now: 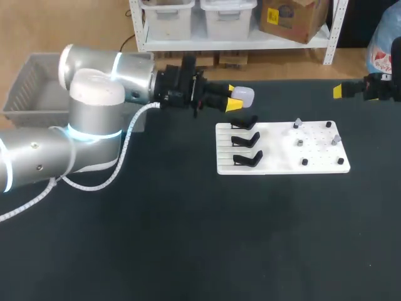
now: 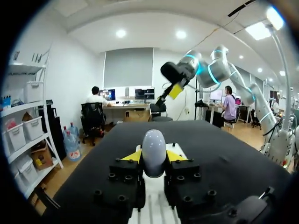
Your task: Pick up each earbud case from the left stands, insert the matching earbuds, close the lid, and place the case in the box.
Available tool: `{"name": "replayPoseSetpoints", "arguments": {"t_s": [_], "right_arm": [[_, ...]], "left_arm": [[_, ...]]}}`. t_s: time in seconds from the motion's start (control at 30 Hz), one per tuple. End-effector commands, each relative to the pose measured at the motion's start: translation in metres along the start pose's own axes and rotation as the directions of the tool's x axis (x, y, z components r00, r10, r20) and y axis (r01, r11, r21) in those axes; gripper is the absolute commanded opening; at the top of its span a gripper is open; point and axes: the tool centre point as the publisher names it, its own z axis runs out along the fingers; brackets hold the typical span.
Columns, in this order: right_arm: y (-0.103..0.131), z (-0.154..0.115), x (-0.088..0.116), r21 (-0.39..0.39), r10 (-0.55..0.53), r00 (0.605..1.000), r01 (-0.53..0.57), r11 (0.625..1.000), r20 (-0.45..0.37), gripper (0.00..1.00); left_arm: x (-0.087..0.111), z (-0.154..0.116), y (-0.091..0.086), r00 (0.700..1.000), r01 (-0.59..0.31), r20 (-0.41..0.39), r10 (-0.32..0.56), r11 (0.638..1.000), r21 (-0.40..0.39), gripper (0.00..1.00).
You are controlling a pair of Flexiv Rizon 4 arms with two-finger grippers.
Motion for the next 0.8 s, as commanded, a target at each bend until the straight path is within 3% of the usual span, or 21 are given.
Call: {"name": "replayPoseSetpoints", "arguments": {"t_s": [0.03,0.47,0.8], "right_arm": [[0.000,-0.001,0.000,0.001,0.000,1.000,0.000,1.000,0.000,1.00],[0.000,-0.001,0.000,0.001,0.000,1.000,0.000,1.000,0.000,1.00],[0.000,-0.001,0.000,0.001,0.000,1.000,0.000,1.000,0.000,1.00]], "left_arm": [[-0.008,-0.006,-0.037,0.999,-0.015,0.040,0.019,0.996,-0.090,0.00],[-0.025,-0.002,-0.081,0.994,0.004,0.105,0.011,0.990,-0.140,0.00],[-0.024,0.002,-0.102,0.994,0.014,0.105,0.000,0.992,-0.128,0.00]]}}
